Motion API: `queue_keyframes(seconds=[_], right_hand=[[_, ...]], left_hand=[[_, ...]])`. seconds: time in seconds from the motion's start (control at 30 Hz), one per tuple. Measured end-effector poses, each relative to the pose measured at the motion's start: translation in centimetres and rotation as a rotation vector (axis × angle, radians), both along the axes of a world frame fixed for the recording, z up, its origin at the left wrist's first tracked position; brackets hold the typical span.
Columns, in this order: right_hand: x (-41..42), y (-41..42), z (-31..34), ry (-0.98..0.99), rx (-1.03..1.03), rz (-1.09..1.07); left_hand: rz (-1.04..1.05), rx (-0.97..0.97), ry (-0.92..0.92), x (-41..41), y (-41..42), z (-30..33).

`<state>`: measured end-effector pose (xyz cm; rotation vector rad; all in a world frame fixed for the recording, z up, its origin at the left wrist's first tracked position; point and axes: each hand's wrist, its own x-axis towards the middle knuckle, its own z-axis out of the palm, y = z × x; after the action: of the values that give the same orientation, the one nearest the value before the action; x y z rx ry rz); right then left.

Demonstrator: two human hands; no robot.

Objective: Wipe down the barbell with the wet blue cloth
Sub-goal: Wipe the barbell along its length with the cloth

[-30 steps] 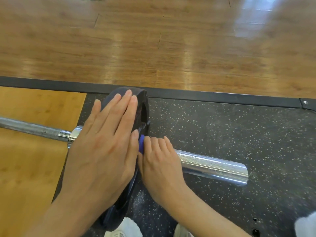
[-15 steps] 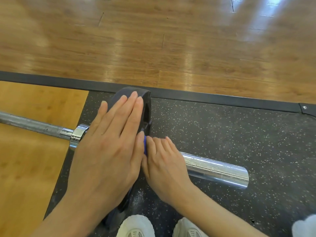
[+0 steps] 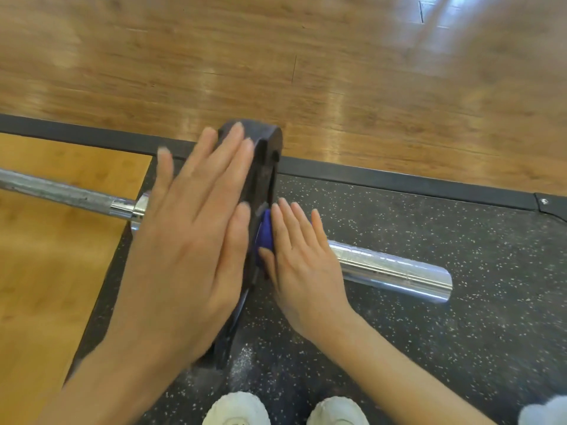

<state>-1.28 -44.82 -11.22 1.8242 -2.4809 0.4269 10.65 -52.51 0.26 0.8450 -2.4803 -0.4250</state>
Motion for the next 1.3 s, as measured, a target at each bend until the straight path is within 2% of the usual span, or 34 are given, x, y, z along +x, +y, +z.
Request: queue_keyframes(seconds=[0.07, 0.2, 0.37, 0.5, 0.67, 0.83, 1.03, 1.13, 1.23, 1.3], right_hand=[[0.6, 0.8, -0.3, -0.024, -0.035, -0.029], [-0.1, 2.0, -1.5, 0.090, -0.027, 0.083], [-2.0, -2.0, -0.6, -0.016, -0.068, -0.087], [-1.9, 0.7, -2.3, 0.110, -0.076, 0.081], [-5.0, -5.0, -0.3, -0.103, -0.070, -0.087], [-4.7, -2.8, -2.0, 0.046, -0.147, 0.005], [-6.2, -6.6, -1.8, -0.123, -0.295, -0.085], [-6.2, -6.9, -2.7, 0.043, -0.242, -0.098], [-6.8, -5.3, -4.9, 0.265, -0.157, 0.015], [-8.4, -6.0, -4.9, 0.313, -0.158, 0.050]], left_hand=[[0.009, -0.057, -0.015, 1.0, 1.3, -1.2], [0.023, -0.089, -0.002, 0.4, 0.8, -1.8], [0.014, -0.066, -0.013, -2.1, -1.4, -1.0], [0.025, -0.045, -0.053, -4.3, -3.7, -0.4], [0.001, 0.030, -0.030, -6.9, -7.0, 0.6], [0.029, -0.042, 0.049, -5.5, -5.7, -0.3], [0.035, -0.136, 0.056, -6.5, -5.5, -2.1], [0.033, -0.124, 0.065, -7.5, -6.6, -1.7], [0.030, -0.091, 0.060, -8.3, -7.6, -1.5], [0.035, -0.081, 0.042, -9.0, -8.4, -1.2]])
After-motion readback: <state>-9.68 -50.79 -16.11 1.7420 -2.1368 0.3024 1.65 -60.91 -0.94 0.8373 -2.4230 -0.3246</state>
